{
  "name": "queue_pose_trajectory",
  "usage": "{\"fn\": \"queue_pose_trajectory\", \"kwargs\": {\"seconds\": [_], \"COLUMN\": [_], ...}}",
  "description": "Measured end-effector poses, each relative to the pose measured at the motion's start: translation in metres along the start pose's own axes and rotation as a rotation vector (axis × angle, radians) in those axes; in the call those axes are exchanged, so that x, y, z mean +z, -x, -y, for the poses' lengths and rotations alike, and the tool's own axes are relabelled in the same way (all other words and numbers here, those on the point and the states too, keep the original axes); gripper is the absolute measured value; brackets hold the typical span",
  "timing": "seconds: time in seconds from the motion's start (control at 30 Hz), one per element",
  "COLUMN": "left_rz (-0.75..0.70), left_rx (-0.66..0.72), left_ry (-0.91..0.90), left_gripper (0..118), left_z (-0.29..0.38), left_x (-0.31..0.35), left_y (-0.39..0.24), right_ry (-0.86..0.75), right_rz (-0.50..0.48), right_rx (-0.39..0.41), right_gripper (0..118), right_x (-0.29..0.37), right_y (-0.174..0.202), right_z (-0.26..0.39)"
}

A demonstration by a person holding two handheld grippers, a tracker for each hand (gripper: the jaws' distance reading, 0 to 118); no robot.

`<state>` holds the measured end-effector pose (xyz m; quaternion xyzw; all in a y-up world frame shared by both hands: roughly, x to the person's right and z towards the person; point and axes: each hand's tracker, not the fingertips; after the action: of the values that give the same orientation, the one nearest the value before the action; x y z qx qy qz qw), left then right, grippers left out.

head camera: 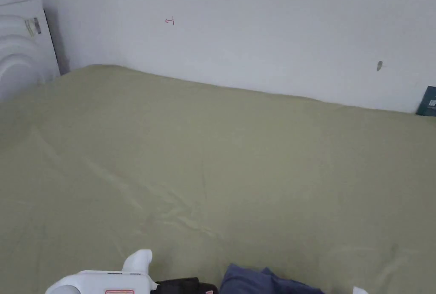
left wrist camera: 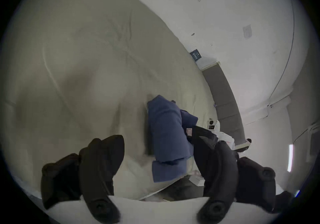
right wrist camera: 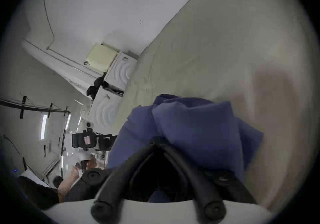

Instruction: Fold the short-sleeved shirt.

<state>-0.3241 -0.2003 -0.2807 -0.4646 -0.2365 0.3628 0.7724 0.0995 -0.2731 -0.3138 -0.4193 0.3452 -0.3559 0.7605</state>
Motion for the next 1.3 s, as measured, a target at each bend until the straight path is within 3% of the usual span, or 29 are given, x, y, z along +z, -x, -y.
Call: {"fn": "queue_pose_trajectory", "kwargs": {"seconds": [0.2,0.27,0.33,0.37,0.43,0.53,0.8,0.97,1.3], "left_rz": [0.108,0.021,0.139,0.096,0.058,0.14,0.131,0.101,-0.162], "left_rx": [0.081,0.121,0.047,0.001,0.009,0.133,0.042,0.018,-0.06], "left_ry": [0.083,0.173,0.141,0.149,0.158,0.125,0.072,0.038,-0.165], "left_gripper": [90,87,76,69,40,37,33,33,32], "left_z": [0.001,0.011,0.024,0.031,0.036,0.043,0.043,0.019,-0.065], "left_x": [-0.055,-0.076,-0.075,-0.075,-0.077,-0.072,-0.058,-0.012,0.192], "left_y": [0.0,-0.001,-0.007,-0.009,-0.003,0.013,0.002,0.009,0.093], "right_ry": [-0.002,-0.003,-0.003,-0.01,-0.013,-0.026,-0.092,-0.153,-0.179], "right_rz": [-0.017,-0.019,-0.016,-0.013,-0.013,-0.02,0.01,-0.023,-0.025], "right_rx": [0.011,0.01,0.023,0.023,0.017,0.009,0.024,0.096,0.219], "right_gripper": [0,0,0,0,0,0,0,0,0], "right_x": [-0.001,-0.002,-0.001,-0.001,0.0,-0.001,0.01,0.028,0.028], "right_y": [0.001,-0.001,0.0,0.0,-0.001,-0.001,0.017,0.048,0.11], "right_z": [0.002,0.002,0.002,0.001,0.001,0.003,0.004,0.002,0.008]}}
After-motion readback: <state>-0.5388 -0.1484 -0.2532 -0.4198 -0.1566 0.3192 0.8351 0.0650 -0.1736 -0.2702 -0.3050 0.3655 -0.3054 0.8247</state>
